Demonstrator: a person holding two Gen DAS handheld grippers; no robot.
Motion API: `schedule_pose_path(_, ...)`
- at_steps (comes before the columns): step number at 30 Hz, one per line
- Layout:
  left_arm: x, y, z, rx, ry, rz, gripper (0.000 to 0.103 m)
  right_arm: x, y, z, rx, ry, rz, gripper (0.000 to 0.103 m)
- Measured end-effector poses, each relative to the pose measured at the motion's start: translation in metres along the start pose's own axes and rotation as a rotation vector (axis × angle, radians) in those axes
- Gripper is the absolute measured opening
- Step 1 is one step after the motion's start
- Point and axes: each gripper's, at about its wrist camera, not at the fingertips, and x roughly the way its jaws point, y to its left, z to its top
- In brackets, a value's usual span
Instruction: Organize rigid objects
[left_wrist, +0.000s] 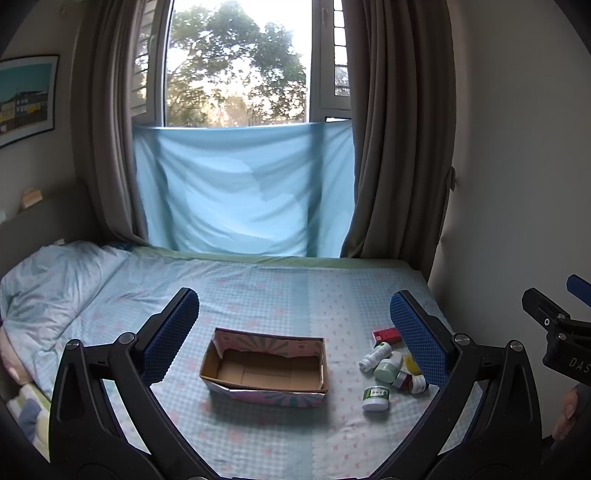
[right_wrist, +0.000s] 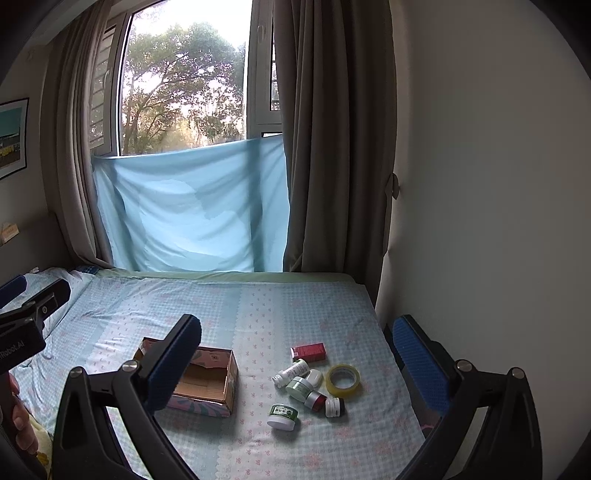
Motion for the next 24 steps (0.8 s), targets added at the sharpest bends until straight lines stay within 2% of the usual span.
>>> schedule_pose_path(24, 0.0012, 0.0038, -0.0013, -0.008, 0.002, 0.003, 0.103, -0.0039, 0.0023, 0.0014, -0.006, -0.019, -0.01, 0.103)
